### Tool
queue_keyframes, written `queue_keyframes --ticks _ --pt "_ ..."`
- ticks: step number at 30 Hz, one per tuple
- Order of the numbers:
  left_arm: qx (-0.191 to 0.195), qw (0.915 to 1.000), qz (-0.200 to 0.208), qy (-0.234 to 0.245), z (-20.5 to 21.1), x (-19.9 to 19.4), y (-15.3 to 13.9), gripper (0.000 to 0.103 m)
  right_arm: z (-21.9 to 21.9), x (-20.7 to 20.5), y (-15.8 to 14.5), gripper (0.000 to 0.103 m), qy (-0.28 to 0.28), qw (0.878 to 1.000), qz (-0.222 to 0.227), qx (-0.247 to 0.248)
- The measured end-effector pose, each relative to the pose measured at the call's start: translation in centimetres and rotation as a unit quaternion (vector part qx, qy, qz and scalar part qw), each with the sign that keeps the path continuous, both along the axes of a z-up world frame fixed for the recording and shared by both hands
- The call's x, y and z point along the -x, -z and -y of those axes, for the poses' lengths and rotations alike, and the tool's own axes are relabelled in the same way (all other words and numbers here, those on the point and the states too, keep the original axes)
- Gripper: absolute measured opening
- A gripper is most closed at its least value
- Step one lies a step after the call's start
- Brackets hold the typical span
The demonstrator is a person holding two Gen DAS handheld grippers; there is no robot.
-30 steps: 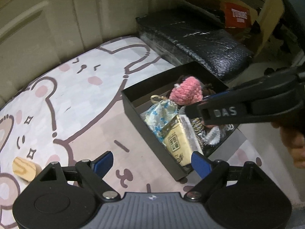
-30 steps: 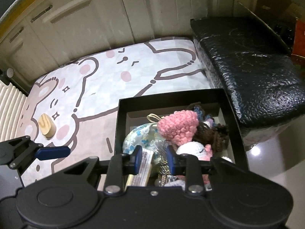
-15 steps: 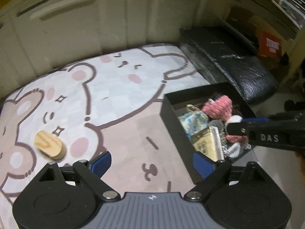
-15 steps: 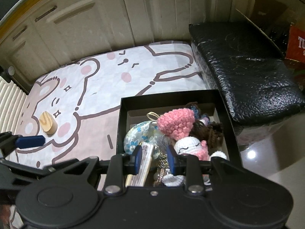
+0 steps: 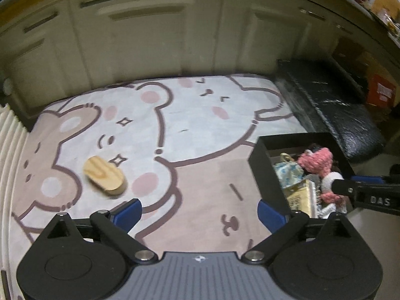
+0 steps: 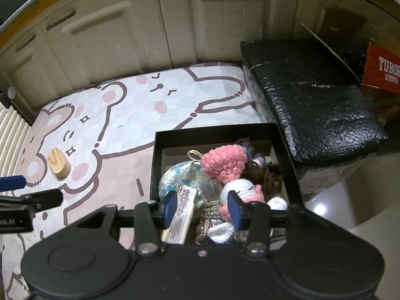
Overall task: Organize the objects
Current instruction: 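Withdraw both tools from the black box back over the bed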
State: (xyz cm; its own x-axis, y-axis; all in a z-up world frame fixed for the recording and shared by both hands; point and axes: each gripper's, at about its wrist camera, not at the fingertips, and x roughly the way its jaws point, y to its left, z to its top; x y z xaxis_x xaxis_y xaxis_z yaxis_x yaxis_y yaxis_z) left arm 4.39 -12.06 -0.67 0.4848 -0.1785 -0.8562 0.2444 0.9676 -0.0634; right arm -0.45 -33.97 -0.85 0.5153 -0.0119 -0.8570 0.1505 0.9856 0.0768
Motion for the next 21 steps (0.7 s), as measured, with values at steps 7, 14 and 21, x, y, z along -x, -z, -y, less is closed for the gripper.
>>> queue_keyframes --ticks 7,14,21 --pt "-0.001 0.9994 0.004 -0.035 -2.1 0.3 -0.3 0.103 -0.3 0.5 0.0 0.075 0.007 1.000 0.002 0.021" --pt "-0.005 0.9986 0.010 -0.052 -3.5 0.6 -0.5 0.103 -0.5 1.0 0.2 0.097 0.008 1.000 0.009 0.023" --pt "-0.004 0.9968 0.009 -0.079 -5.7 0.5 -0.3 0.103 -1.1 0.8 0.3 0.103 0.010 0.999 0.014 0.035"
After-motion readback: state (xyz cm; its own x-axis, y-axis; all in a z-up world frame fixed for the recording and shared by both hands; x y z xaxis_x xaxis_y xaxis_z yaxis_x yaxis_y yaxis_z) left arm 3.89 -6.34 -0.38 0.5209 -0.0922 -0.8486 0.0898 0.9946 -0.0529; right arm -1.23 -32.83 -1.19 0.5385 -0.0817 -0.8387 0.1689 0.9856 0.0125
